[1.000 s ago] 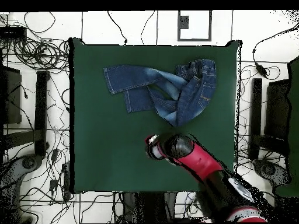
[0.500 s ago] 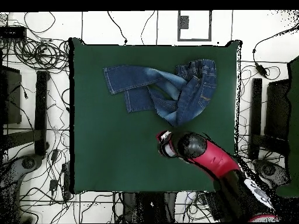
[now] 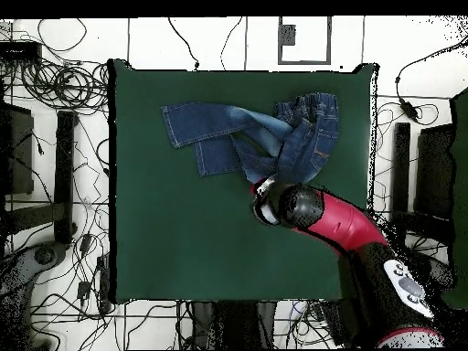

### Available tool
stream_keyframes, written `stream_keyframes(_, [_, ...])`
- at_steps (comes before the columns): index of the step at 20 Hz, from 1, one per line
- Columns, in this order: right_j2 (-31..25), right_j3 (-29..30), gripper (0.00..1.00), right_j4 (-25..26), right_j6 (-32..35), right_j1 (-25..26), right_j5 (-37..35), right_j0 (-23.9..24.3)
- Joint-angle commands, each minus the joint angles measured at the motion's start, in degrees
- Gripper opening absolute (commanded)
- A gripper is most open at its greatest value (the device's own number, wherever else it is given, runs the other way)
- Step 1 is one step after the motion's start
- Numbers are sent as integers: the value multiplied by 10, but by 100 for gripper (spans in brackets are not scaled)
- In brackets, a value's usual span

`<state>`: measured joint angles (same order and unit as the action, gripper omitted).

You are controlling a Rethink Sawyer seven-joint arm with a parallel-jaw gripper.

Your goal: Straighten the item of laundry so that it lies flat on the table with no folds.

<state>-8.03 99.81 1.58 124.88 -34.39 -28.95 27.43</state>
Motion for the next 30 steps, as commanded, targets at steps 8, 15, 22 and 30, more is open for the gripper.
stream_keyframes(8, [-60,-194,0,78,-100,0,-129,-26])
stream_keyframes(15, [-95,-292,0,108,-163,26,-202,-16])
stream_keyframes(22, [-122,-364,0,135,-197,39,-250,-10])
stream_keyframes(30, [-158,-376,100,157,-220,57,-216,7])
